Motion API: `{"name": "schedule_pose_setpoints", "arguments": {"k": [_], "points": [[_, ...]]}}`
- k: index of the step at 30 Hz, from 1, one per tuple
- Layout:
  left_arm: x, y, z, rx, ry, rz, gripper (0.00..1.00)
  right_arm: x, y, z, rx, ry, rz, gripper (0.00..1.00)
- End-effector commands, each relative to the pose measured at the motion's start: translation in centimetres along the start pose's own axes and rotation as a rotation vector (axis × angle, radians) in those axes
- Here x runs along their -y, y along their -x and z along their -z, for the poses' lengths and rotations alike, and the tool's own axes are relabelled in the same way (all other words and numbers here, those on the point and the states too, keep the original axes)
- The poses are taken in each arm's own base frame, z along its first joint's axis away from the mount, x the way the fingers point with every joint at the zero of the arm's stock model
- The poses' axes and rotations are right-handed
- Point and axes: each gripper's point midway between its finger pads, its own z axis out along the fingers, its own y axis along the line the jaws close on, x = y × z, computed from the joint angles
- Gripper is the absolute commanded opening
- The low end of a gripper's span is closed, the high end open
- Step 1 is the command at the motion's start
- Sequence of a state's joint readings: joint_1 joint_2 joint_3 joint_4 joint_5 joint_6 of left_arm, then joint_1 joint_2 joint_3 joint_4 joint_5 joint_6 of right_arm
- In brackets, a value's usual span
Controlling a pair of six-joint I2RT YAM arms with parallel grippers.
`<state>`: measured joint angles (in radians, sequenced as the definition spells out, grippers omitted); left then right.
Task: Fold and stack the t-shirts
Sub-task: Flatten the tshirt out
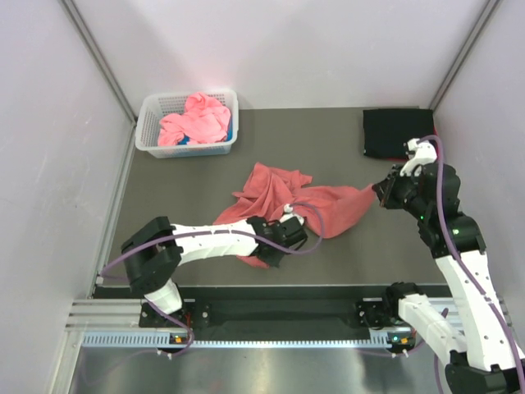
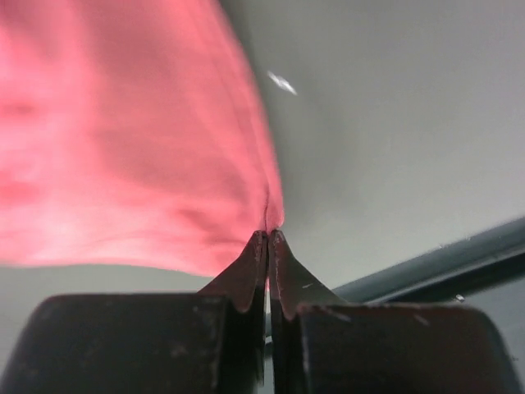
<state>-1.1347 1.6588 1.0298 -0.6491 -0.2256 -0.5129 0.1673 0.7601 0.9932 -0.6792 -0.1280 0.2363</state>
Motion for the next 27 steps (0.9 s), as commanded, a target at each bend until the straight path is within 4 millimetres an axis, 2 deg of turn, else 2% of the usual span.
{"name": "schedule_pose_setpoints", "arguments": {"k": [1,2,3,4,5,6,7,8,9,10,11,12,13,14,15,16,17,18,19,20,22,23,25,26,27], "points": [[-4.9,4.9,6.9,0.167,0.233,0.042,0.00,-0.1,5.8,-0.3,0.144,-0.034,-0.020,0.00],[-6.4,8.2,10.1,0.252,0.267,0.100,0.00,-0.6,8.9,0.6,0.210,-0.036,-0.001,0.00],[-8.5,9.4,12.9,0.303,0.307,0.121,0.00,0.0,10.3,-0.4,0.214,-0.078,0.007,0.00],[-10.7,10.8,15.4,0.353,0.354,0.156,0.00,-0.4,12.4,-0.2,0.253,-0.075,0.031,0.00],[-15.1,13.3,19.8,0.439,0.431,0.265,0.00,-0.8,17.6,2.4,0.370,-0.100,0.083,0.00],[-18.0,14.2,23.1,0.506,0.473,0.298,0.00,-0.4,19.6,1.8,0.374,-0.129,0.099,0.00],[-20.6,14.9,25.8,0.569,0.516,0.350,0.00,-0.4,21.5,2.9,0.391,-0.153,0.106,0.00],[-24.3,16.5,30.7,0.711,0.573,0.466,0.00,-1.4,26.4,7.4,0.530,-0.155,0.129,0.00],[-25.9,16.2,34.1,0.786,0.612,0.487,0.00,-1.7,27.7,8.2,0.560,-0.150,0.146,0.00],[-27.0,16.3,36.5,0.854,0.641,0.523,0.00,-2.6,29.3,9.9,0.630,-0.128,0.170,0.00],[-27.6,16.2,38.0,0.899,0.660,0.537,0.00,-3.0,29.0,9.8,0.632,-0.107,0.201,0.00],[-27.9,16.1,39.6,0.953,0.662,0.539,0.00,-3.5,28.3,11.0,0.649,-0.081,0.220,0.00],[-27.8,16.0,39.7,0.960,0.655,0.534,0.00,-3.2,27.2,10.7,0.626,-0.085,0.223,0.00],[-27.8,15.7,38.9,0.940,0.657,0.521,0.00,-1.7,24.1,8.1,0.528,-0.116,0.211,0.00],[-27.8,15.1,38.8,0.937,0.661,0.527,0.00,-1.3,22.7,8.9,0.524,-0.133,0.211,0.00],[-28.0,14.7,38.4,0.926,0.673,0.527,0.00,-0.1,21.4,8.5,0.503,-0.179,0.201,0.00],[-28.0,14.3,37.5,0.900,0.687,0.521,0.00,2.2,19.5,7.4,0.458,-0.279,0.196,0.00],[-28.3,13.7,37.8,0.906,0.700,0.533,0.00,2.9,19.3,8.3,0.474,-0.320,0.196,0.00],[-28.6,13.4,38.4,0.922,0.720,0.549,0.00,3.7,19.4,8.7,0.471,-0.365,0.221,0.00],[-28.9,13.2,38.7,0.932,0.734,0.555,0.00,4.3,20.5,10.4,0.505,-0.424,0.234,0.00],[-29.4,12.8,40.9,0.991,0.760,0.576,0.00,4.3,22.3,12.0,0.553,-0.459,0.242,0.00],[-29.6,12.7,42.3,1.026,0.763,0.590,0.00,3.7,24.2,14.2,0.618,-0.464,0.248,0.00],[-30.0,12.6,44.4,1.069,0.779,0.594,0.00,3.0,26.2,15.9,0.677,-0.463,0.254,0.00],[-30.1,12.9,46.6,1.135,0.757,0.616,0.00,2.0,28.0,18.4,0.752,-0.454,0.267,0.00],[-30.0,13.1,47.6,1.157,0.750,0.603,0.00,1.3,28.9,19.3,0.792,-0.436,0.279,0.00]]}}
